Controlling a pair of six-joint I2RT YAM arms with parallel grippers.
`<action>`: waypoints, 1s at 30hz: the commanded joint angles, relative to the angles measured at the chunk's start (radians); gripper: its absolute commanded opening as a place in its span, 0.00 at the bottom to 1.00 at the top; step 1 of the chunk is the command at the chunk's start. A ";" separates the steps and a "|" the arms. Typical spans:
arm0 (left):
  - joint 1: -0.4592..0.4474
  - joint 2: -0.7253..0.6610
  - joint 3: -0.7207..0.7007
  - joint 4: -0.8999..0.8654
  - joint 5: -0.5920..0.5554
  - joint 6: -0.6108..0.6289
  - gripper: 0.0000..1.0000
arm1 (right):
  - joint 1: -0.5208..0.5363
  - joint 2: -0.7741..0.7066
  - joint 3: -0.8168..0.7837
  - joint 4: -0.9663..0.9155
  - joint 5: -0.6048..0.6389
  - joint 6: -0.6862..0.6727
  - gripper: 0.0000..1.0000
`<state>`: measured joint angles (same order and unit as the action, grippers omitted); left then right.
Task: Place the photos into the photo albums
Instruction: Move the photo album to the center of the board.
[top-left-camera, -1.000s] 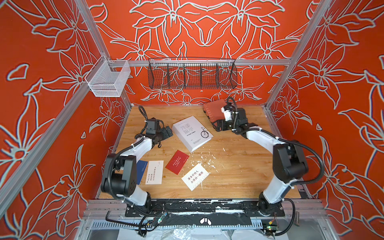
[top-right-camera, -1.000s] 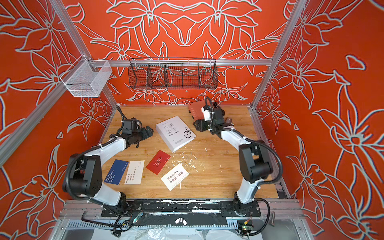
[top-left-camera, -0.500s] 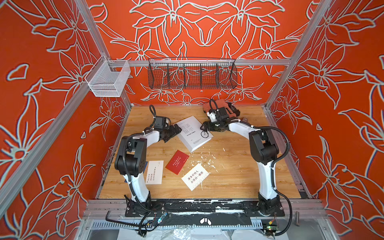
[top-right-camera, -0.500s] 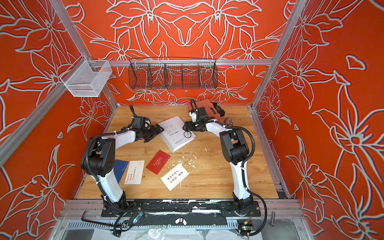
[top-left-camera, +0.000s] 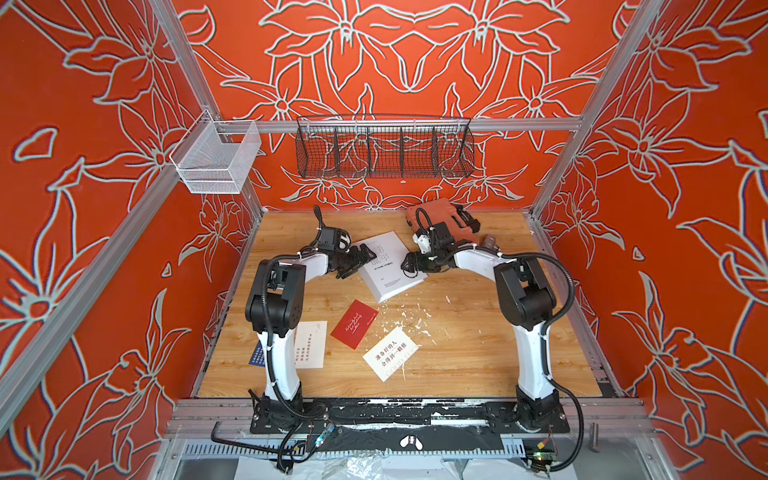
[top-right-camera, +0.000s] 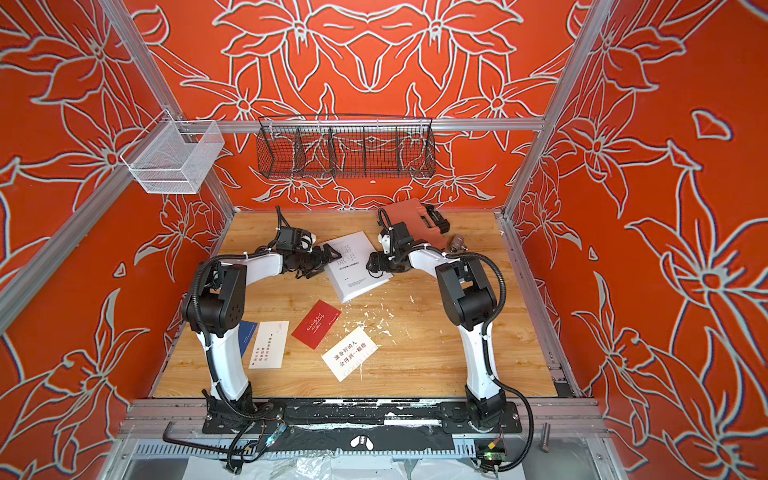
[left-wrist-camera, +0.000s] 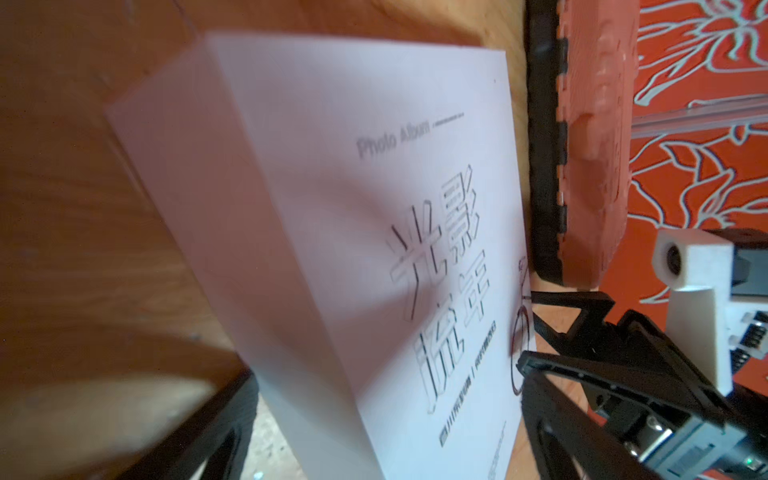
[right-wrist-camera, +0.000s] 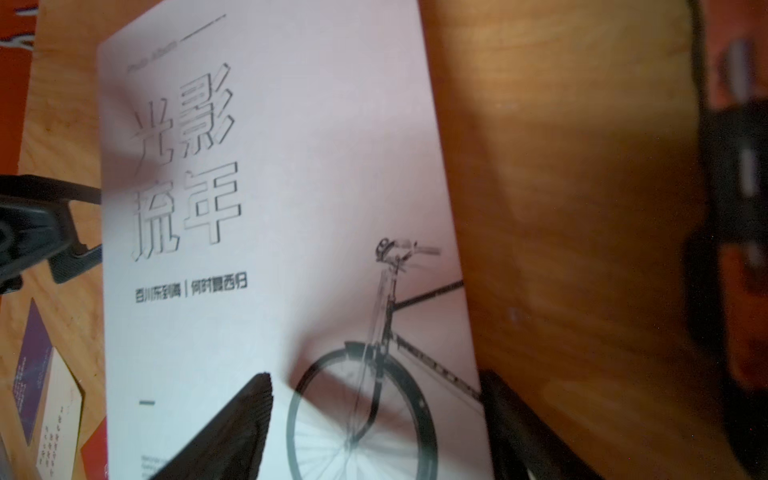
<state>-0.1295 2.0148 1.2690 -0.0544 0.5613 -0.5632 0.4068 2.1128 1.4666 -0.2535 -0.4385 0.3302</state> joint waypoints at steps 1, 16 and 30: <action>-0.031 0.001 -0.010 -0.097 0.044 0.043 0.97 | 0.007 -0.090 -0.116 -0.006 -0.053 0.048 0.79; -0.174 -0.080 -0.060 -0.184 0.053 0.097 0.97 | 0.004 -0.355 -0.525 0.176 -0.075 0.129 0.71; -0.326 -0.130 -0.110 -0.203 -0.009 0.110 0.97 | 0.004 -0.611 -0.752 0.167 0.009 0.130 0.61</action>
<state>-0.4057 1.8931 1.1637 -0.2111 0.5327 -0.4671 0.4030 1.5623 0.7471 -0.0765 -0.4438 0.4503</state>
